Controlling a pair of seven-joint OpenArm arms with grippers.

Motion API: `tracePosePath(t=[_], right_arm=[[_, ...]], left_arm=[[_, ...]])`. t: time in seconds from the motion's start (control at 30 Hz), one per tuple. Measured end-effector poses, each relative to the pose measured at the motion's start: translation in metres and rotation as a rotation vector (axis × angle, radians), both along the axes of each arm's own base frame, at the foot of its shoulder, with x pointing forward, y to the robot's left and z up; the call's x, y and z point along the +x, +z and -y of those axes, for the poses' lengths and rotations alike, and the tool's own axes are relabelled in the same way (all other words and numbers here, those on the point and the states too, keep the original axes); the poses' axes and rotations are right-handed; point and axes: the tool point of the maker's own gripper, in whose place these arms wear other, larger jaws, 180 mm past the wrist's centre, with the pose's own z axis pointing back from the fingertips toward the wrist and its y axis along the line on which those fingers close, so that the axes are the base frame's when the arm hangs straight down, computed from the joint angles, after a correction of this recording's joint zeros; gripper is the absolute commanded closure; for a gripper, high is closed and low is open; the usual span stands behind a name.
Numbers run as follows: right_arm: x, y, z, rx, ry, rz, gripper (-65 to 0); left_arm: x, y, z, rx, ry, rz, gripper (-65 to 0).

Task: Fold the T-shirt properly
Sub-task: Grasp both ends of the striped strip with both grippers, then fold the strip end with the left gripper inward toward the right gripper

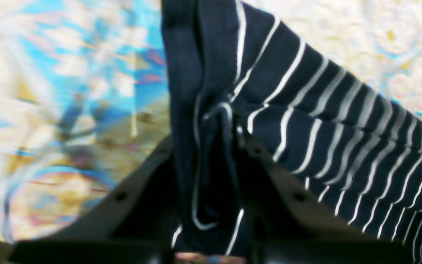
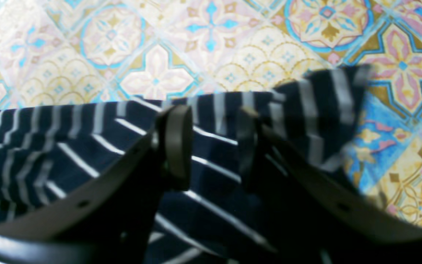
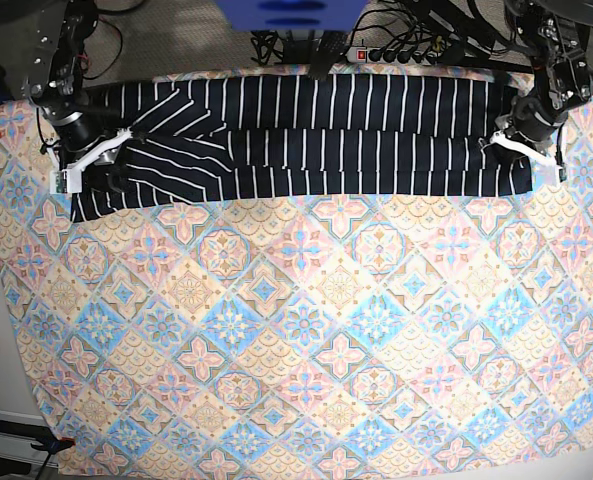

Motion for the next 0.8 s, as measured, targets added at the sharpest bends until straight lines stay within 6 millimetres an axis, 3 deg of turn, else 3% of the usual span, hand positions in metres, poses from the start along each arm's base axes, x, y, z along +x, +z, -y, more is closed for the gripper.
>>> tracePosePath(t=[0.13,0.27,0.4,0.47,0.53,0.63,0.8], right_arm=[[0.000,-0.004,-0.015,0.021,0.032,-0.008,-20.1],[0.000,-0.004,-0.014,0.018,0.031,-0.008,-20.1],[0.000,-0.004,-0.014,0.018,0.031,-0.008,-20.1],[0.000,-0.003,-0.014,0.019,0.032,-0.008,-20.1],[0.000,-0.003,-0.015,0.021,0.030,-0.007,-20.1],[-0.001,-0.004,-0.013,0.016,0.032,-0.011,-20.1],[-0.002,-0.004,-0.014,0.018,0.031,-0.011,-20.1]], left_arm=[[-0.002,0.008,-0.020,0.021,0.058,0.019,0.0],[-0.002,0.014,-0.034,0.050,0.075,0.026,0.0],[0.006,0.022,-0.032,0.064,0.064,0.051,0.0],[0.016,0.028,-0.008,0.045,0.020,0.087,0.0],[0.024,0.031,0.033,-0.020,-0.045,0.120,0.0],[0.026,0.024,0.079,-0.115,-0.086,0.127,0.0],[0.021,0.013,0.127,-0.211,-0.114,0.105,0.0]])
